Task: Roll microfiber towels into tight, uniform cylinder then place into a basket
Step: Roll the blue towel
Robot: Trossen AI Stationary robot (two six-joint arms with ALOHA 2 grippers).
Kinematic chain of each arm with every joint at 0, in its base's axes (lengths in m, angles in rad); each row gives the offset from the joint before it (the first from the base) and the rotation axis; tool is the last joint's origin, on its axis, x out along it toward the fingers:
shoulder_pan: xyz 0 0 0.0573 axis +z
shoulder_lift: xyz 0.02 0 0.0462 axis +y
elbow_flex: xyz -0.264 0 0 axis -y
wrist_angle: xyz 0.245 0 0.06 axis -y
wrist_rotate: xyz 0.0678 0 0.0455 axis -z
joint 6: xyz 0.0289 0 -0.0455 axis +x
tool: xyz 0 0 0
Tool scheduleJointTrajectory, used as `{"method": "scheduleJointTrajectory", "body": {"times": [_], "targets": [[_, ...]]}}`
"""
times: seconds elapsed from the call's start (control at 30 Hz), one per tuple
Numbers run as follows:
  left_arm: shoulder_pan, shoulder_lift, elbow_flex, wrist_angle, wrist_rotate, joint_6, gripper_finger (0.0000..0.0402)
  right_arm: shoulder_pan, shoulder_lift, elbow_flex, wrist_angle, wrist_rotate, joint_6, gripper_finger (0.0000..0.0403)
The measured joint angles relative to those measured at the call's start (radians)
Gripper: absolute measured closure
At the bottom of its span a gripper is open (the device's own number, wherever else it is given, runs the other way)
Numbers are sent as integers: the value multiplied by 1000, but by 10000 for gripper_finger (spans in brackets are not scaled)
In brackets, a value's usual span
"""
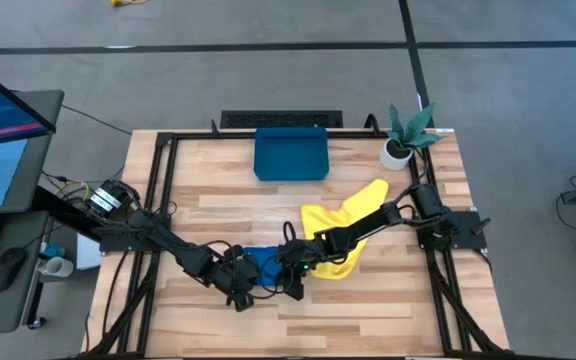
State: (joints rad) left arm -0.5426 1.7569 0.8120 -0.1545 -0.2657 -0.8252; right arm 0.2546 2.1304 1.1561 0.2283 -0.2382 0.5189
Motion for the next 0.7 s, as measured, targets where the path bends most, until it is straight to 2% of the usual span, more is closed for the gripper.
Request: {"method": "scheduleJointTrajectory", "body": {"times": [0.2, 0.37, 0.43, 0.57, 0.7], "targets": [[0, -3, -1, -4, 15, -37, 320, -2, -4, 0, 0, -19, -27, 263], [0, -1, -2, -1, 23, -64, 320, -34, -41, -4, -35, -179, -53, 232], [0, -1, -2, 0, 23, -70, 320, -41, -70, -5, -65, -203, -54, 226], [0, -1, -2, 0, 24, -80, 320, -47, -158, -5, -218, -184, -134, 223], [0, -1, -4, 6, 22, -102, 320, -21, -254, -5, -377, -24, -226, 231]]}}
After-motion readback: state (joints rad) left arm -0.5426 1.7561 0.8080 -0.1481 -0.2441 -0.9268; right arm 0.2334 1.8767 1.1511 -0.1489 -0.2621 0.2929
